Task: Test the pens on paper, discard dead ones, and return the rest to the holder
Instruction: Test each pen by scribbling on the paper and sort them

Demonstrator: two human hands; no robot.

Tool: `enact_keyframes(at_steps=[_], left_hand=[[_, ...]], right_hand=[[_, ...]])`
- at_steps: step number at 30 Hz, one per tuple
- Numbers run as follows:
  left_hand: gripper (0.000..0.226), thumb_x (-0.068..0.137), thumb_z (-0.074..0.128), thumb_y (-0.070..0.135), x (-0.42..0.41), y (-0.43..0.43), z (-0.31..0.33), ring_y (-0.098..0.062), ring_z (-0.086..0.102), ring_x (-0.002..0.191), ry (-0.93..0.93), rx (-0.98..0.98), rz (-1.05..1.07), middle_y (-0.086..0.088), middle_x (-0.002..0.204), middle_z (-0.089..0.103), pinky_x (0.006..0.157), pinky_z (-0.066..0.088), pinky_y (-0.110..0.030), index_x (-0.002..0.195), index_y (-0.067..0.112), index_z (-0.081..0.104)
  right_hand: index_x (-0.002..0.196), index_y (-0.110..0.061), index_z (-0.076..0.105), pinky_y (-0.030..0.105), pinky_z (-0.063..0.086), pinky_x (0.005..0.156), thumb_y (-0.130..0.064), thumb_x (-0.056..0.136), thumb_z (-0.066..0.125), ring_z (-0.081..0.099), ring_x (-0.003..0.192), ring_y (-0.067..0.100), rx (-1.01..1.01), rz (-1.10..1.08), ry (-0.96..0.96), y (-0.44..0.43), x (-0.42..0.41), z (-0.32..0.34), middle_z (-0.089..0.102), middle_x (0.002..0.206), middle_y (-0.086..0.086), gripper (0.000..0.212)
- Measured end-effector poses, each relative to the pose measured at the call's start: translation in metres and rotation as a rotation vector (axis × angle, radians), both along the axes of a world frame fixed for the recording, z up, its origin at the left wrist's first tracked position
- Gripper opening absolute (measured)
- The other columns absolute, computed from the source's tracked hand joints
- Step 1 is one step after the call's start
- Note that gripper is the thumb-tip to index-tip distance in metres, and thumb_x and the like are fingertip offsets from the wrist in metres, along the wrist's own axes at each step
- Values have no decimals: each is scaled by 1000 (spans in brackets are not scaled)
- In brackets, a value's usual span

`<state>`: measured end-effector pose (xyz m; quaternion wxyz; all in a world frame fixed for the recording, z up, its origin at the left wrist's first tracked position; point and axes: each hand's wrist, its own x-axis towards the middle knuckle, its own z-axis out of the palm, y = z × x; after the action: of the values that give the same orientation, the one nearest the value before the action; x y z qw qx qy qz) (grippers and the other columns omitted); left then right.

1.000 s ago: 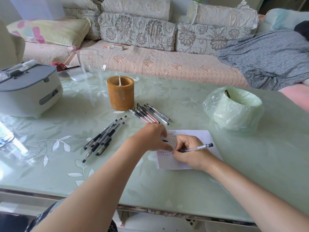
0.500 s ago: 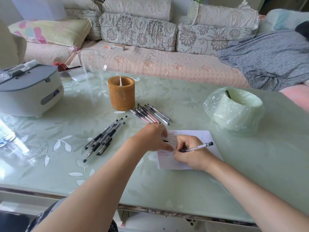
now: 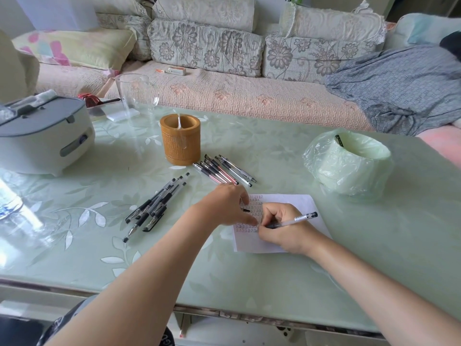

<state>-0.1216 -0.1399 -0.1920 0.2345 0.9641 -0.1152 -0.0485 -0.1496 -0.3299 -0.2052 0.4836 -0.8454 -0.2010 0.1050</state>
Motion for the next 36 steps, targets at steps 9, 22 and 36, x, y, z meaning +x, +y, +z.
enact_keyframes(at_steps=[9,22,36], left_hand=[[57,63,83,54,-2,0,1,-13,43,87,-5,-21,-1,3,95,50,70,38,-27,105,23,61],[41,76,78,42,-6,7,11,-13,48,87,8,4,-75,3,96,53,74,41,-24,109,23,64],[13,91,62,23,-6,14,16,-13,58,89,-49,36,-34,8,98,66,79,50,-28,99,29,71]], right_hand=[[62,-9,44,25,27,51,-5,68,62,35,54,11,-1,-17,11,2,-2,1,42,55,-6,20],[74,-10,53,21,29,42,7,85,62,41,46,14,321,-202,165,-2,4,8,49,61,10,22],[139,-18,48,34,54,53,4,100,38,68,83,24,364,-139,163,-10,14,35,64,115,15,46]])
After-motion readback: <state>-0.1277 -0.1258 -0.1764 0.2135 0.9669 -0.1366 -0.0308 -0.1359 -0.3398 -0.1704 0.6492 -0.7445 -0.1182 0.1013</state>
